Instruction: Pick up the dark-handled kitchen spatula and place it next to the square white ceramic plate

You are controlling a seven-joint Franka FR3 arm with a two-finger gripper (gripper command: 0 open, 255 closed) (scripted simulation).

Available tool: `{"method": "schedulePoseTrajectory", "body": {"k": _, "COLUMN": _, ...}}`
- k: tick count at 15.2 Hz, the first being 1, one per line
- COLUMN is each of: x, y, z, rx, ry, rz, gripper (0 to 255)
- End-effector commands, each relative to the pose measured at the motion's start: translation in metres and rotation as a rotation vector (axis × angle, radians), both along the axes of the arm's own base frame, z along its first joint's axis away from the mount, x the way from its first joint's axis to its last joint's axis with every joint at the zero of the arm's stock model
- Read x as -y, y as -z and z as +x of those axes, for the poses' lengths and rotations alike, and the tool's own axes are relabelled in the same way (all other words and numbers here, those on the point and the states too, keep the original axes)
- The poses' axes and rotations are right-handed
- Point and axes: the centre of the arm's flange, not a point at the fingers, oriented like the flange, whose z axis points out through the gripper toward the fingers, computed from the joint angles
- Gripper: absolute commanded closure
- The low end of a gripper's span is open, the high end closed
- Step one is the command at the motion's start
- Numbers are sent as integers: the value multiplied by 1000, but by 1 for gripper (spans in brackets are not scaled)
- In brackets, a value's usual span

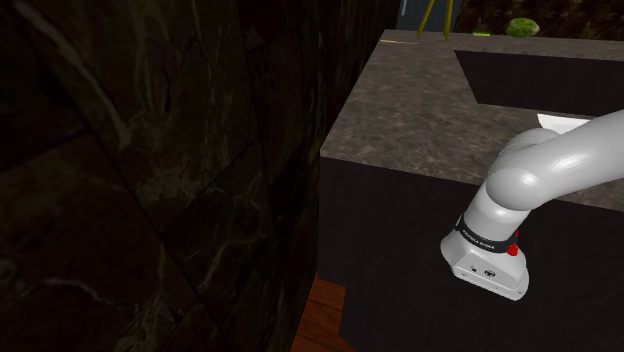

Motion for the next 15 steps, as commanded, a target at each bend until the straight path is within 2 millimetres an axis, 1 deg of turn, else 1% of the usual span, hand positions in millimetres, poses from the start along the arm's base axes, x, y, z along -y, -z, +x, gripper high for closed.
{"method": "schedulePoseTrajectory", "body": {"k": 1, "x": 2, "y": 9, "z": -3, "rx": 0, "ry": -1, "rz": 1, "gripper": 255}}
{"method": "schedulePoseTrajectory", "body": {"k": 14, "x": 2, "y": 80, "z": -3, "rx": 0, "ry": -1, "rz": 1, "gripper": 255}}
{"method": "schedulePoseTrajectory", "body": {"k": 15, "x": 2, "y": 80, "z": -3, "rx": 0, "ry": -1, "rz": 1, "gripper": 255}}
